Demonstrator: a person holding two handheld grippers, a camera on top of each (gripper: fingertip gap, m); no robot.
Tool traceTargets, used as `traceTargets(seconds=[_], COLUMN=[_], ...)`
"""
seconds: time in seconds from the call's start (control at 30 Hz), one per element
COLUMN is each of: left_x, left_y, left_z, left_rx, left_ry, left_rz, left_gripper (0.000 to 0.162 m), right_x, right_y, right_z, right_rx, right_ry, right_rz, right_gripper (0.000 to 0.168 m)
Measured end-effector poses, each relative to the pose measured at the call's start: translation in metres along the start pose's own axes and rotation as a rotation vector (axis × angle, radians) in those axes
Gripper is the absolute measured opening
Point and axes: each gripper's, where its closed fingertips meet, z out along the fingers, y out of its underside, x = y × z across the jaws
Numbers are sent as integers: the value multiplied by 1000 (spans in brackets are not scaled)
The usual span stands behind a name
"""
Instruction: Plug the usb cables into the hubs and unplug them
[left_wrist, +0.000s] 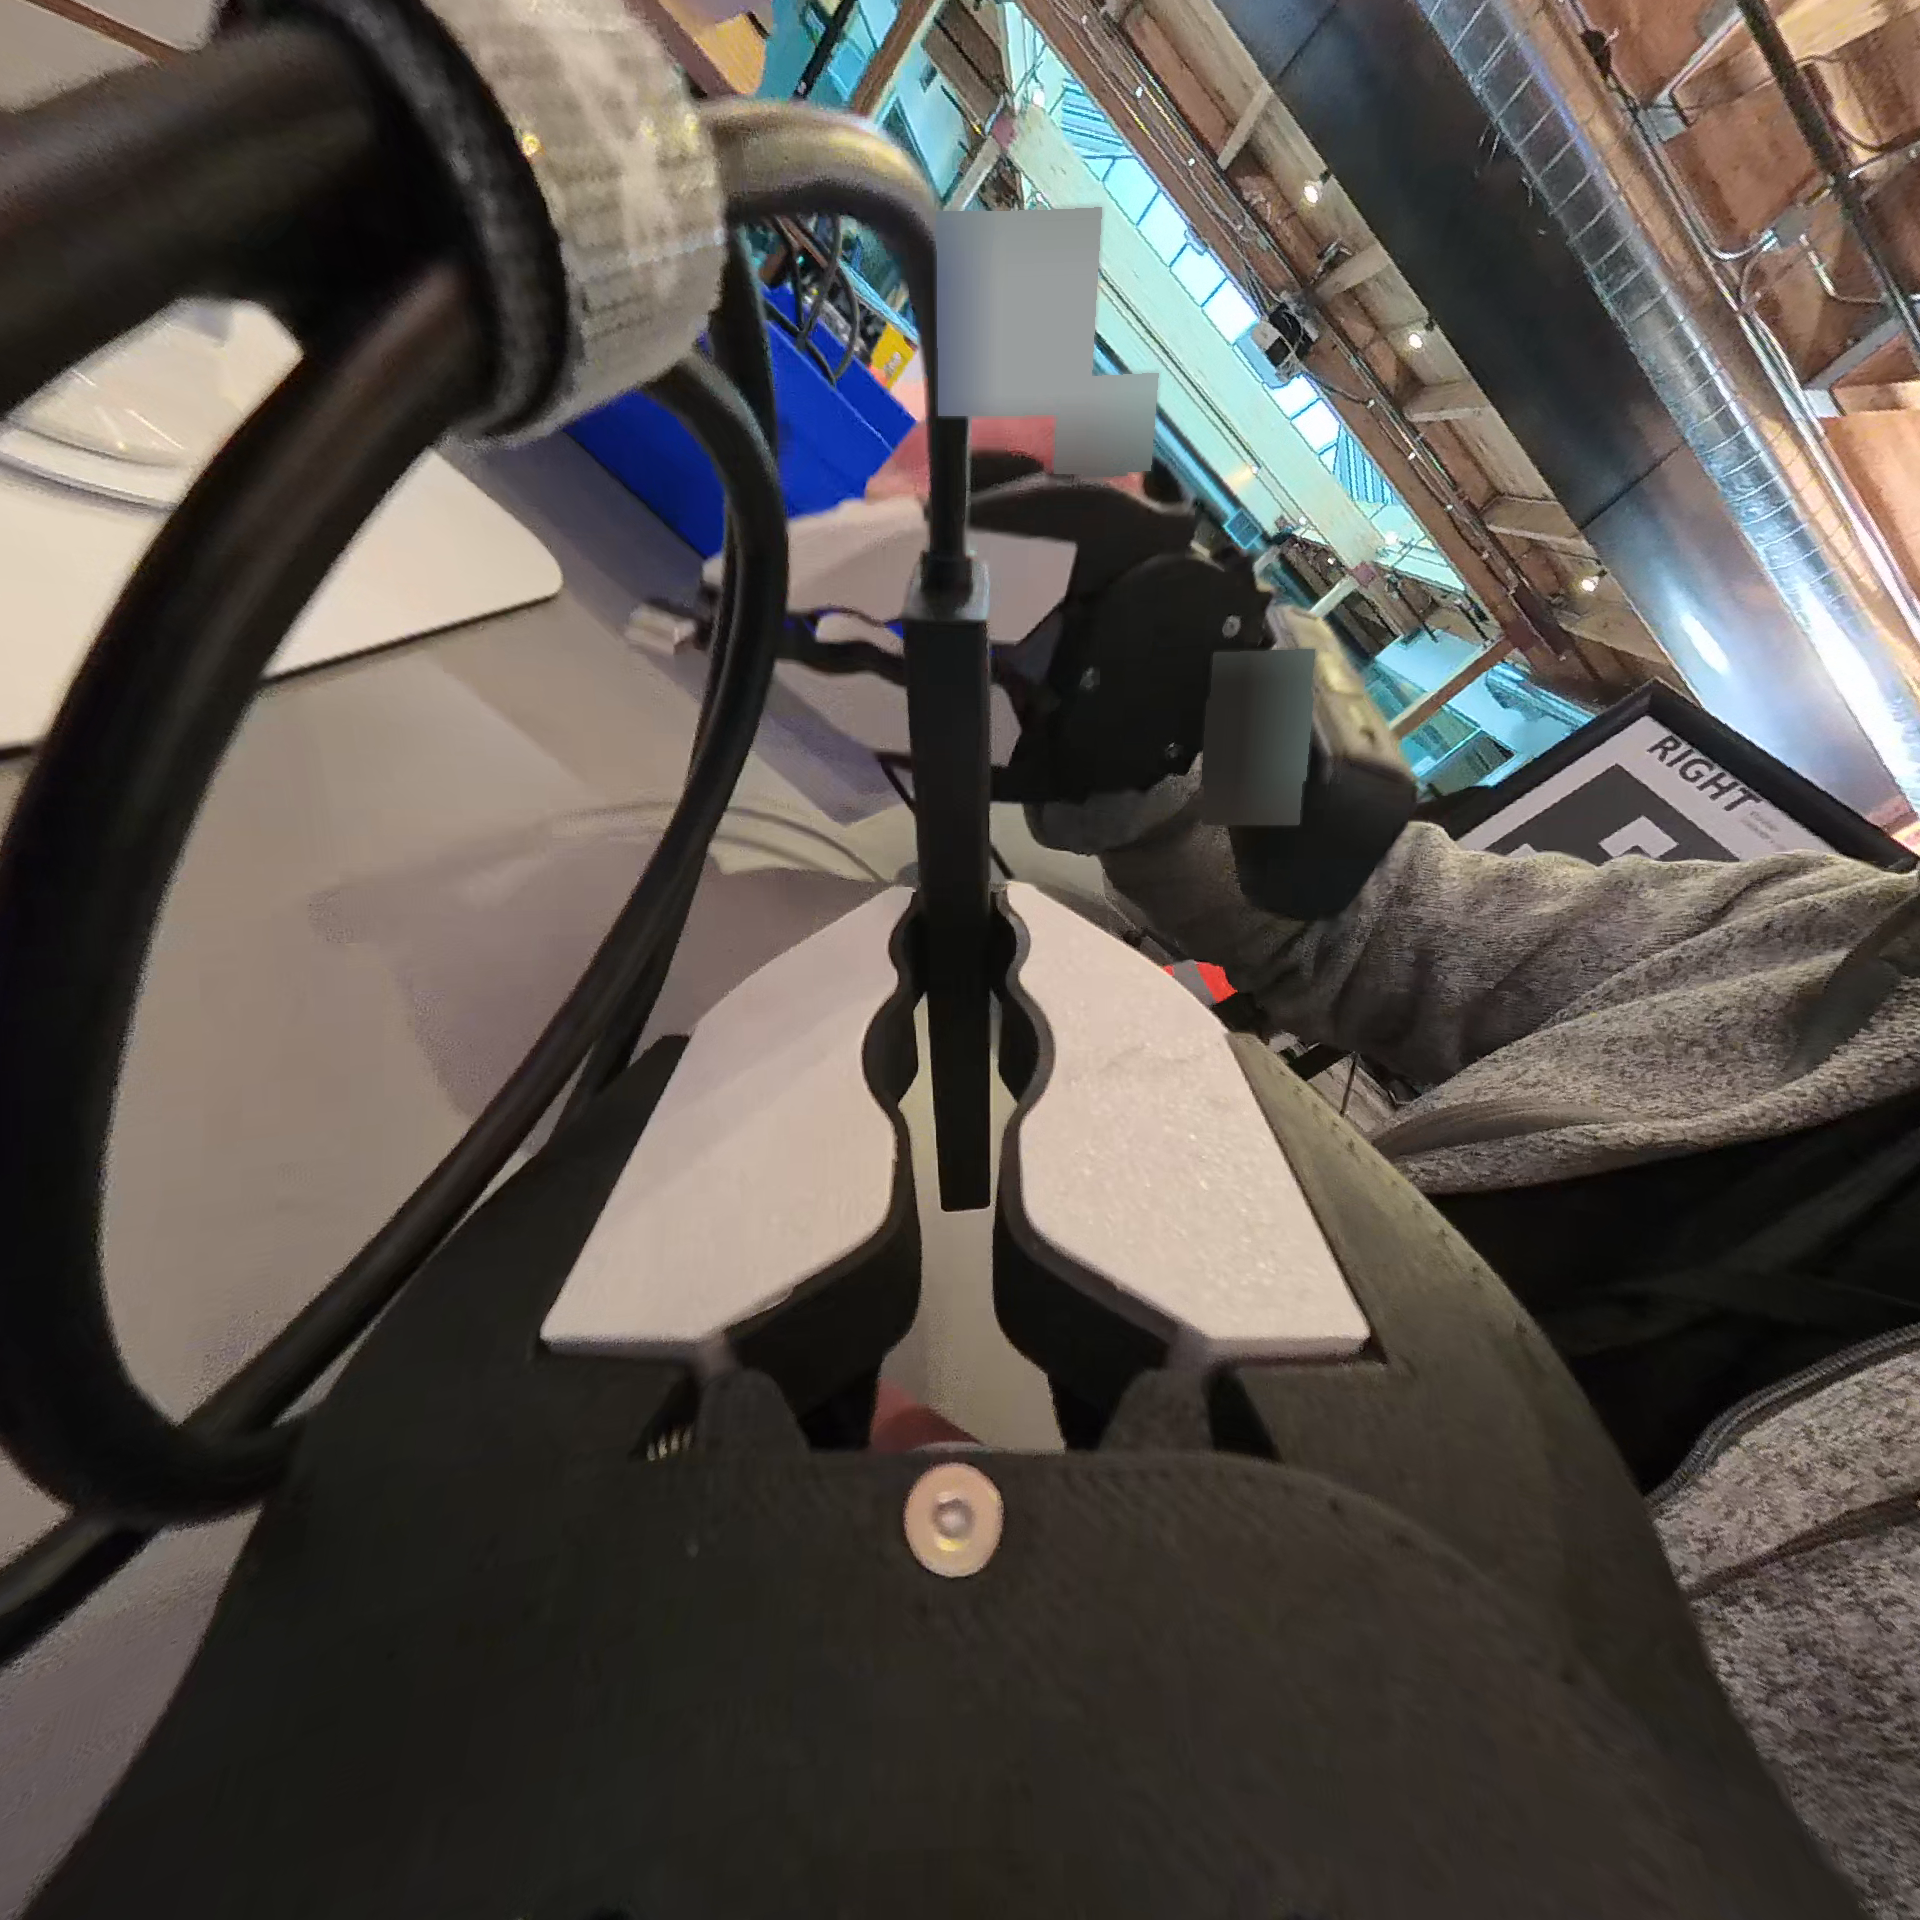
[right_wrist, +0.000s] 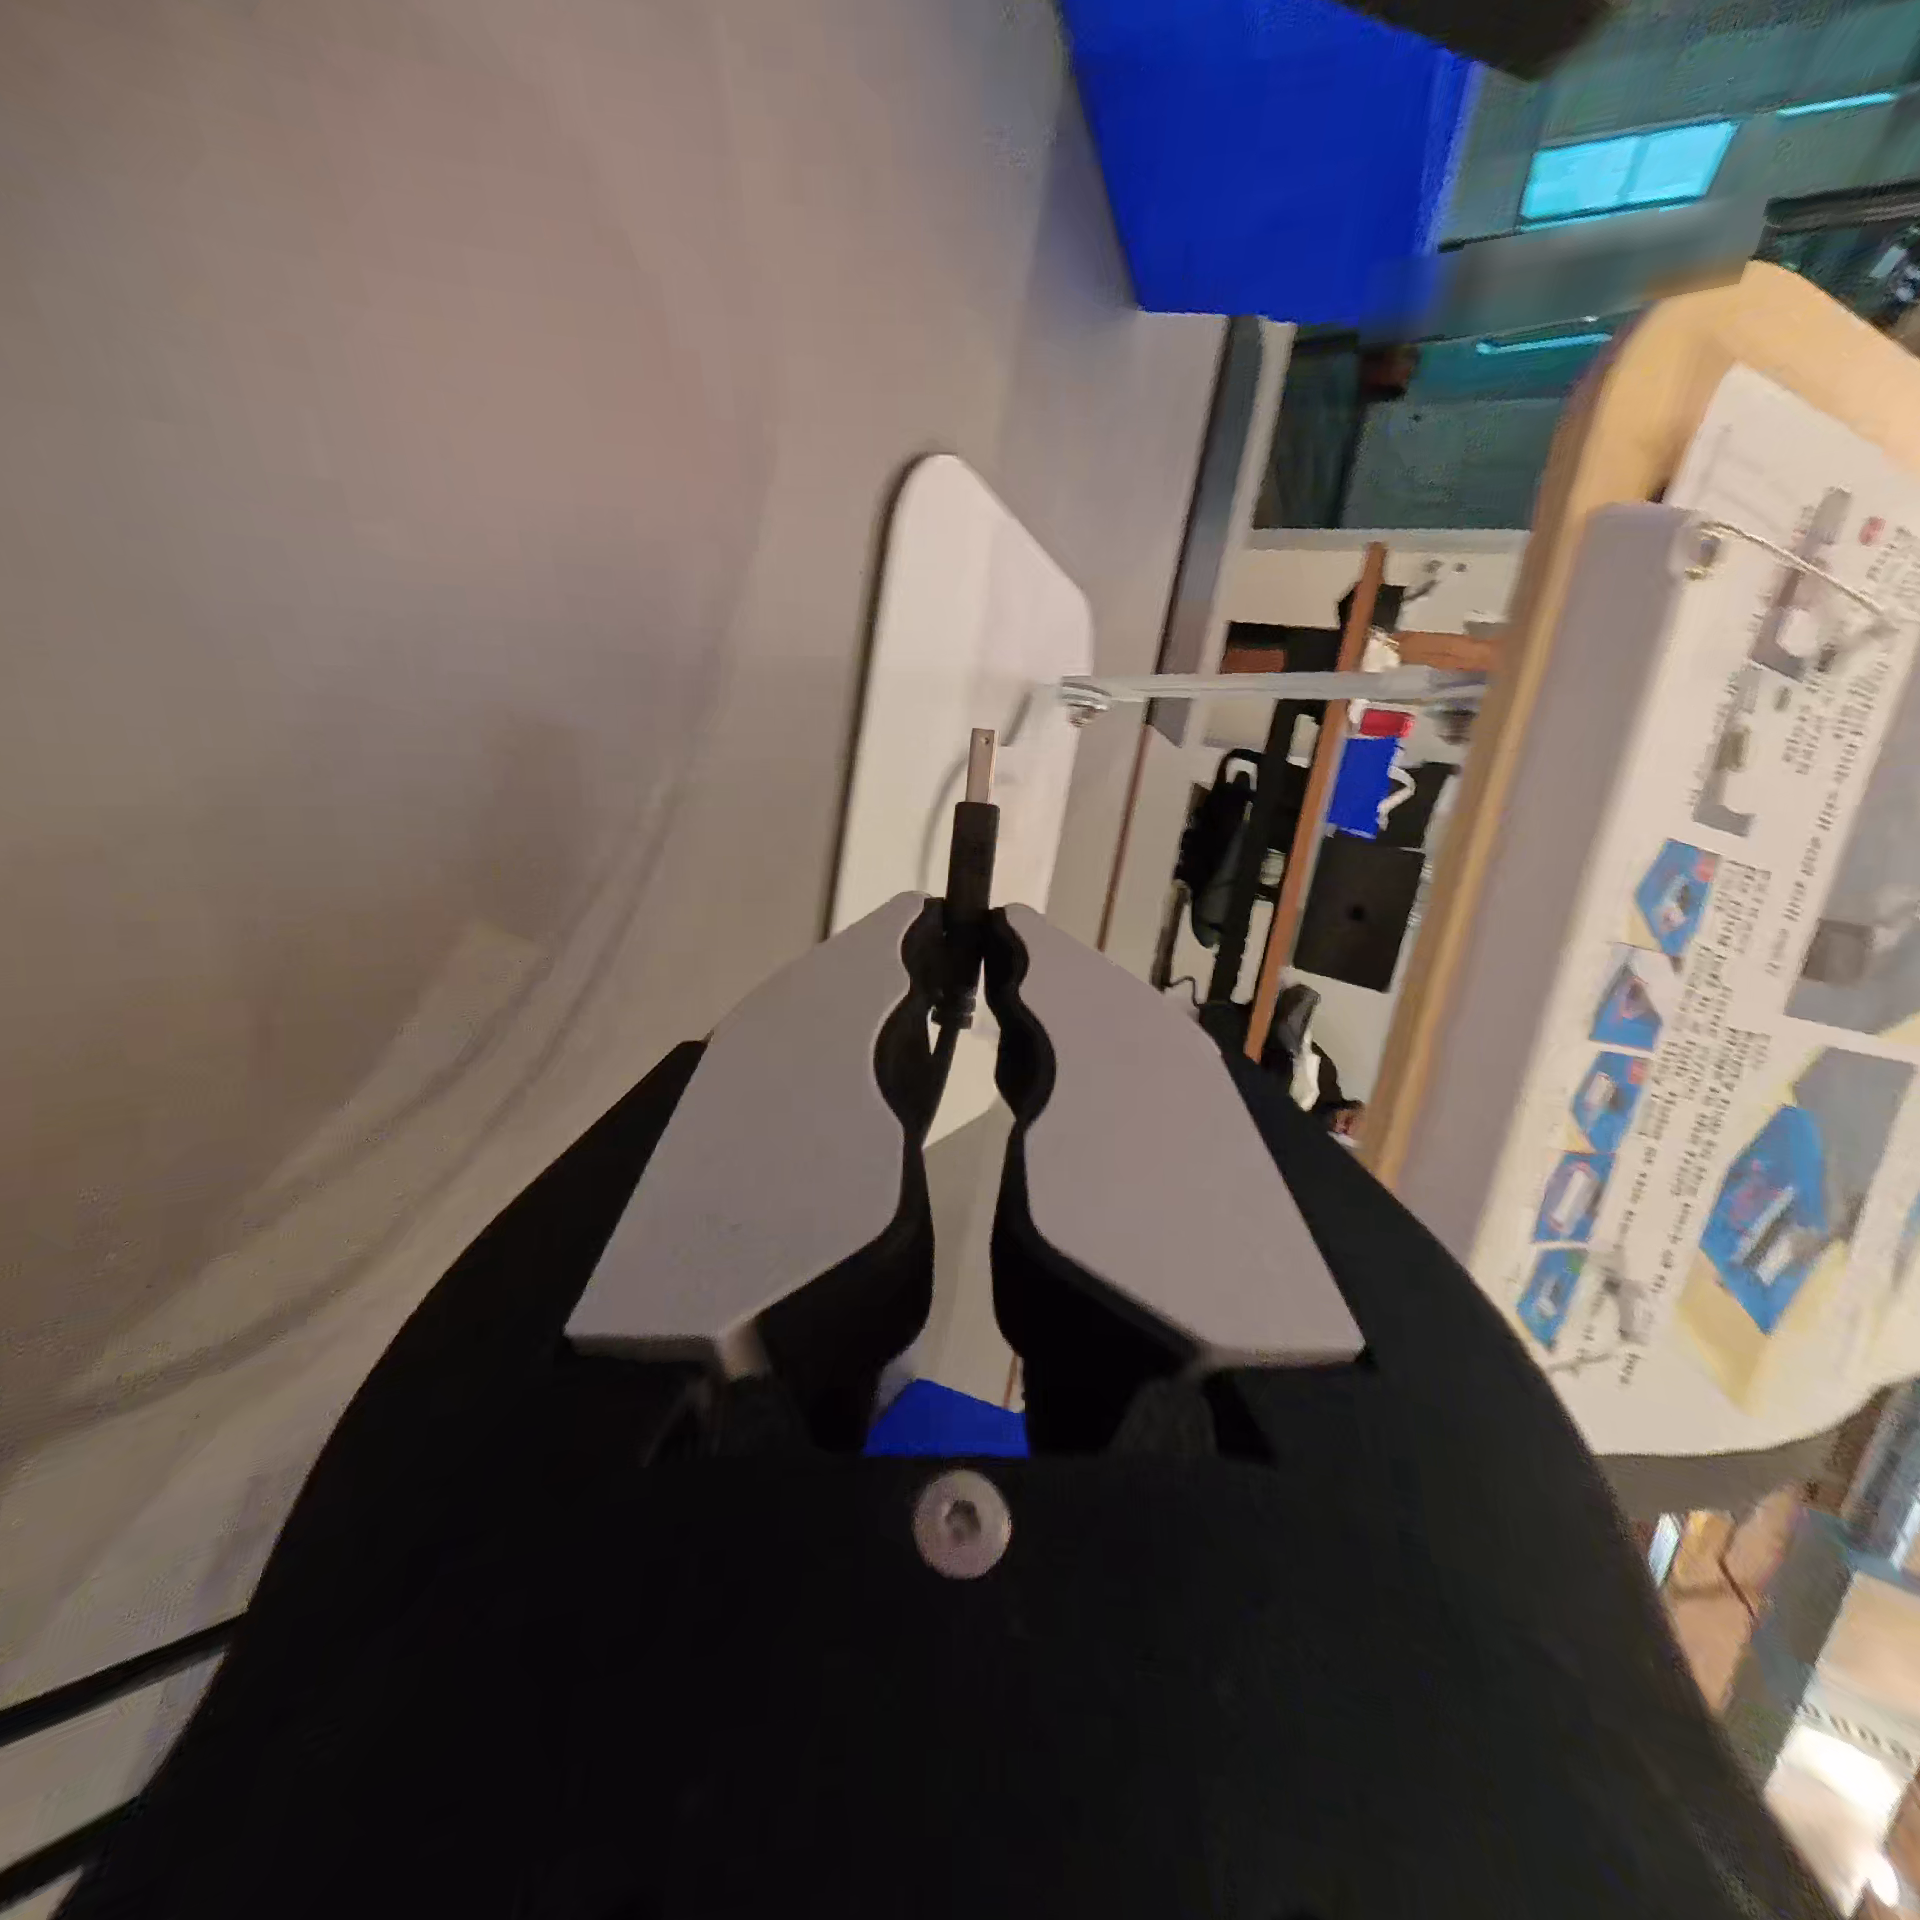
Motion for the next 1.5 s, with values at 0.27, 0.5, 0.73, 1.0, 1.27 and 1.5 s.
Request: traceTargets(seconds=[0.27,0.5,0.73,1.0,1.27,1.5], left_x=[-4,-3,-1,-1,1,2], left_y=[-2,-1,-1,-1,0,-1], left_z=[-8,-10,-11,-10,-10,-10], left_rx=[26,29,38,34,35,37], left_ry=[-9,5,11,15,27,31], left_rz=[12,13,19,24,29,35], left_gripper=[10,10,10,10,10,10], right_x=[-39,-56,-56,-31,-56,-55], right_y=[-10,-11,-17,-4,-9,-21], right_z=[35,26,1,16,30,12], right_rx=[19,12,106,150,90,190], right_ry=[-125,-376,-660,-949,-962,-1035], right_rz=[-74,150,404,1173,1163,1112], right_gripper=[8,16,37,26,26,37])
